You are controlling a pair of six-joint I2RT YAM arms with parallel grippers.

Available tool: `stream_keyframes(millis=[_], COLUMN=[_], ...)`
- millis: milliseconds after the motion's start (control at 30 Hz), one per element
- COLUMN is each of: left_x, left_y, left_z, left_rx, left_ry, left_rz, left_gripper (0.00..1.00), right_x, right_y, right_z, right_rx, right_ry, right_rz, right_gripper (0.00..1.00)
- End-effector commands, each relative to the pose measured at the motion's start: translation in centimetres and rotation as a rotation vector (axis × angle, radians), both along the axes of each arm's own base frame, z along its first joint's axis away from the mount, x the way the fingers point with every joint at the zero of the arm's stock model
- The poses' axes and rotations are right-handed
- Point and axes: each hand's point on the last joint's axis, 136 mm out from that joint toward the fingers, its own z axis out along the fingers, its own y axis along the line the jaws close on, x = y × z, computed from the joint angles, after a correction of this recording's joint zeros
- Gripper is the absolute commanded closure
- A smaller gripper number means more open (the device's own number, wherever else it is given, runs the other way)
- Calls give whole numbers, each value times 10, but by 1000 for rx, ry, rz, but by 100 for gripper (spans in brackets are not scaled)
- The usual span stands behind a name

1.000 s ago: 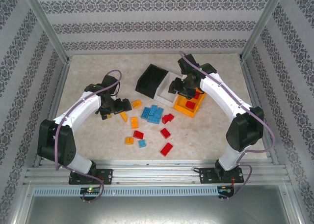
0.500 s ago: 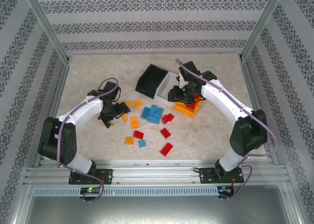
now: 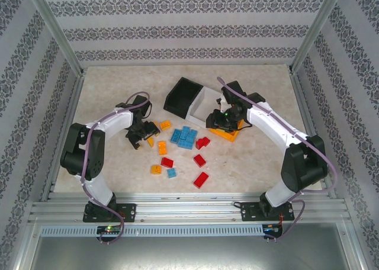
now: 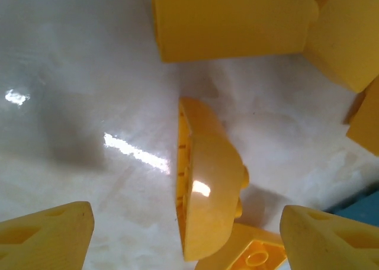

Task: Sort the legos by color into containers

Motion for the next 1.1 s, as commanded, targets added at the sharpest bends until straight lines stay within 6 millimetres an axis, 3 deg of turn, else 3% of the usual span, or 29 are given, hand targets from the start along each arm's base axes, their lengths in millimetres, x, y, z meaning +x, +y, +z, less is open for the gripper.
stream_keyframes(millis=[0,233,767,933,1067], left_x=[14,26,7,6,9], left_y=[-1,-5,-2,-1,-2], left_z=[-2,-9,-13,-1,21], left_rx=[16,19,15,14,2], left_ry=[-25,4,47,37,-11], left_rz=[-8,-43,-69,-77,-81], left_gripper=[24,42,74,80,80], right_x=[-8,-15,-3,4,7], right_y=[1,-6,-22,-32,-47], right_z=[5,1,0,1,0], right_rx=[21,15,20,18,24], right_ry=[0,-4,-11,-15,-16], right_rz=[8,-26,-97,-130,-184], right_gripper=[55,56,57,57,57])
